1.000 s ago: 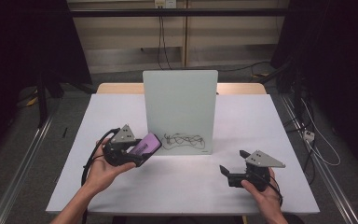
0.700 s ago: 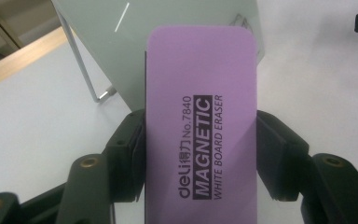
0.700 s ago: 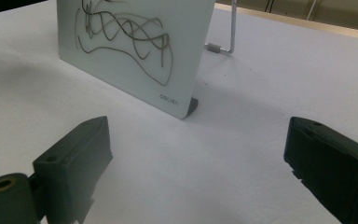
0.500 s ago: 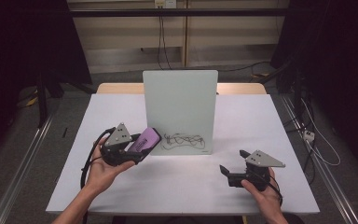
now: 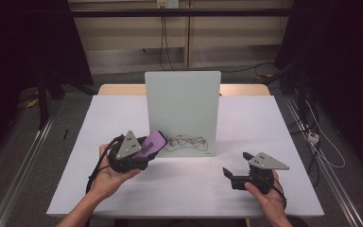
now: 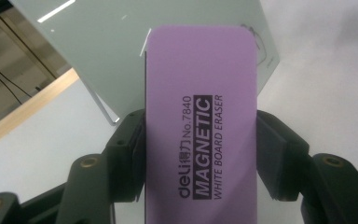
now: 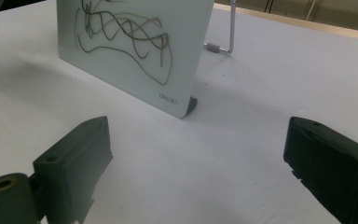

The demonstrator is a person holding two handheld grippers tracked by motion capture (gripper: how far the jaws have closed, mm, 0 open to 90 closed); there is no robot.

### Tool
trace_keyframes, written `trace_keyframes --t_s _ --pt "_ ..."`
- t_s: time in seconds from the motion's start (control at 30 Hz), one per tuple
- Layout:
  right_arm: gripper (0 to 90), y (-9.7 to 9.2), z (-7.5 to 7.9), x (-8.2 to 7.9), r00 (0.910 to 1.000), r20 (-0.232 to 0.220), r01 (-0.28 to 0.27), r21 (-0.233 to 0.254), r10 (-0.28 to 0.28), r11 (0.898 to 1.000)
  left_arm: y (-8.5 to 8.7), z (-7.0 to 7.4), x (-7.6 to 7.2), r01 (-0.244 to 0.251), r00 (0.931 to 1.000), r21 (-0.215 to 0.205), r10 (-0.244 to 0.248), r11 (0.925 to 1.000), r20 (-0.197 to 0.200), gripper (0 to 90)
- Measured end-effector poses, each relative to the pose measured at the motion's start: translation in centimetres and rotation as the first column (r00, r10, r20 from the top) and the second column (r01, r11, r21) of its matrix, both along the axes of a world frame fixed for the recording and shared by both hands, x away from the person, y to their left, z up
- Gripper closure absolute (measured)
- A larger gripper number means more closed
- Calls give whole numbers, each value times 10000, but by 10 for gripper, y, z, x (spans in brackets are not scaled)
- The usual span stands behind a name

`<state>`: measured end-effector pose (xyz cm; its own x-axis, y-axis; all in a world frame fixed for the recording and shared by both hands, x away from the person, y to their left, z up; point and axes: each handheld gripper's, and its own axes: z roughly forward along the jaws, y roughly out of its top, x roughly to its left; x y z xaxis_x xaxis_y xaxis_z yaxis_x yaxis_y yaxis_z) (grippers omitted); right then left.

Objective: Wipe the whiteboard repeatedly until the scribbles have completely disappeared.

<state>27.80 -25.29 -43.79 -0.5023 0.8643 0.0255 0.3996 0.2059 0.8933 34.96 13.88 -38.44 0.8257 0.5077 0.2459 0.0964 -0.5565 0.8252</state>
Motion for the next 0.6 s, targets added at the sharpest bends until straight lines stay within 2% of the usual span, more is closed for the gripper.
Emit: trace_keyframes --t_s 0.1,0.2,0.27,0.37,0.53,0.6 --pt "74 0 0 0 10000 -4 7 -5 -7 10000 -5 -3 0 130 9999 30 -130 9999 103 412" --pt "72 1 0 1 10000 -58 -20 -13 20 10000 -13 -5 3 219 9997 -112 -220 9997 -85 413" --pt "72 2 -1 2 10000 -73 -33 -22 33 10000 -19 -5 6 301 9995 -19 -301 9995 -61 413" --pt "72 2 0 2 10000 -52 -35 -65 35 10000 -29 -2 10 385 9991 44 -386 9992 201 412" --pt "71 0 0 3 9999 -79 108 11 -108 9999 -41 2 17 494 9983 42 -496 9988 303 412" --pt "64 0 0 2 10000 -68 71 -14 -71 10000 -43 0 18 508 9982 235 -515 9984 323 412"
